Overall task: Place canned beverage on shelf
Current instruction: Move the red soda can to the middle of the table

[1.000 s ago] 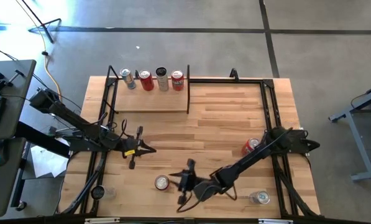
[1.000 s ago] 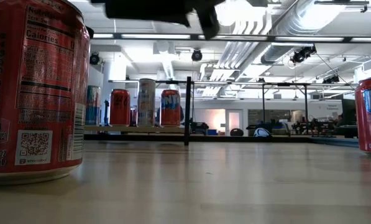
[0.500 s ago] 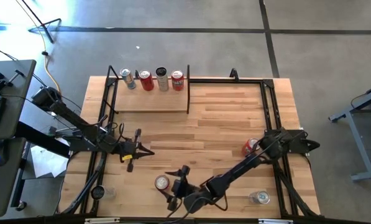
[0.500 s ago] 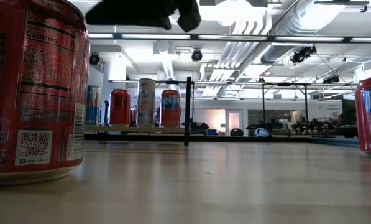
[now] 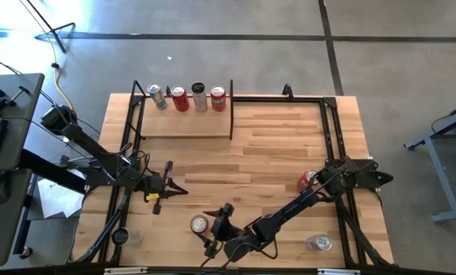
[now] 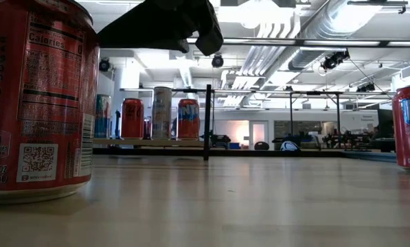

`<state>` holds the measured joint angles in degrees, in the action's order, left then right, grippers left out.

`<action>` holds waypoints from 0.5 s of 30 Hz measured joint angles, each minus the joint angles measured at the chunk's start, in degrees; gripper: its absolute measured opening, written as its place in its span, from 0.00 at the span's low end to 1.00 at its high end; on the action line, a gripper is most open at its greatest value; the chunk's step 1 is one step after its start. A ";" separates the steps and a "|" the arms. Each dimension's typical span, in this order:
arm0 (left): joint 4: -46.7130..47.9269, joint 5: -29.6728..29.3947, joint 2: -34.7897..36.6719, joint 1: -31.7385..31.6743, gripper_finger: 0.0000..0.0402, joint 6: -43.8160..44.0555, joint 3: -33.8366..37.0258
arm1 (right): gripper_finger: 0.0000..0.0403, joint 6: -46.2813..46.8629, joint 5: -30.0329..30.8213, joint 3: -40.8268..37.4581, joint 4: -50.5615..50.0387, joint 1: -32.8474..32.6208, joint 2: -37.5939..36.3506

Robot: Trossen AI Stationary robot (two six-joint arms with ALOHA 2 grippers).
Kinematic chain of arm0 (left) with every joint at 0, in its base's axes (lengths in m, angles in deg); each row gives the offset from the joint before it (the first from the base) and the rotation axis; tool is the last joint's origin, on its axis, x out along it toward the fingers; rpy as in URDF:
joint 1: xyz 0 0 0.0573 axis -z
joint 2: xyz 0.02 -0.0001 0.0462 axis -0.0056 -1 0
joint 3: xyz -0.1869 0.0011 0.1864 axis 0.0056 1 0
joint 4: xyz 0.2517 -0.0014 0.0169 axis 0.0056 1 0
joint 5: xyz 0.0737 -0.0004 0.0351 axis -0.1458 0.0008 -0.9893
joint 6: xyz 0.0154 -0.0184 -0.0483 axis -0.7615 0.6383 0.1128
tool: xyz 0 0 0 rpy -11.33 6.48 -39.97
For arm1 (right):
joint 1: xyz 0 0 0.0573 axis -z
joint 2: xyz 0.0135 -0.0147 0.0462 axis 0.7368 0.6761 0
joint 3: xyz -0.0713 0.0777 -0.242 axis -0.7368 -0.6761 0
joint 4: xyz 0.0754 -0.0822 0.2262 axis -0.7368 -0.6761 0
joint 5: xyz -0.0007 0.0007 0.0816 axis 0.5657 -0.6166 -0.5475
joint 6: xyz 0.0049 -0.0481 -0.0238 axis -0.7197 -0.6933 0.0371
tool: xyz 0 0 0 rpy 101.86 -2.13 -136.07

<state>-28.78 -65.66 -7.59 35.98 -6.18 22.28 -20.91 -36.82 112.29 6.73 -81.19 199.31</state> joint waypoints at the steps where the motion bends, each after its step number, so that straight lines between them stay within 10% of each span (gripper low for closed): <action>1: -0.04 -0.13 0.00 0.19 0.00 0.00 0.00 | 0.83 0.12 -0.04 0.00 -0.02 0.10 0.00; 15: -0.78 -3.03 0.64 2.88 0.00 2.28 0.00 | 0.72 -2.18 -7.91 -0.08 -0.51 4.09 1.88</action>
<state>-29.56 -68.69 -6.95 38.86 -3.90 22.28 -23.09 -44.74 112.20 6.22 -77.10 201.18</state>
